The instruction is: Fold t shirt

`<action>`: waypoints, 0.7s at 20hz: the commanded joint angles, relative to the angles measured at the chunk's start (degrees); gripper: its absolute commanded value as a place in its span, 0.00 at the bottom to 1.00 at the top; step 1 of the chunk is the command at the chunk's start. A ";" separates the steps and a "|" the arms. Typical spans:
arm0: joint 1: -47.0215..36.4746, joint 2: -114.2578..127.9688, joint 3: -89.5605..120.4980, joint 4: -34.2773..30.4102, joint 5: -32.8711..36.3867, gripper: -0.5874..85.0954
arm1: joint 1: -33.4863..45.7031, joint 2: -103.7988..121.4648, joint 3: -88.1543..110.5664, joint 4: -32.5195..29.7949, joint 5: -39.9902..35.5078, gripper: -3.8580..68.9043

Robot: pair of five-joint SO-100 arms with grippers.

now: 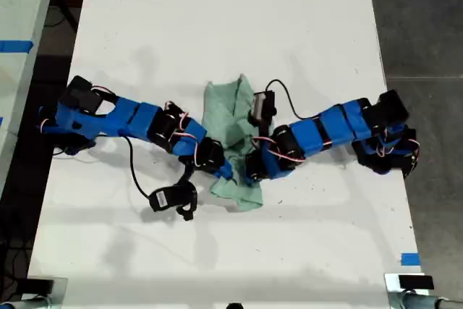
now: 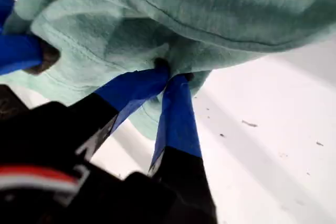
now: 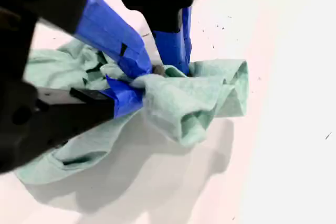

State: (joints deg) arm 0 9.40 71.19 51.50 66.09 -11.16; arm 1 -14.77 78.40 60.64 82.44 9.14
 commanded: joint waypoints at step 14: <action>-43.07 16.35 11.34 22.50 9.05 0.00 | 56.07 23.47 10.72 15.21 -18.72 0.07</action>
State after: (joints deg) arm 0 -29.62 79.98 63.98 87.10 -11.95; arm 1 38.06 95.98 71.98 92.99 -6.86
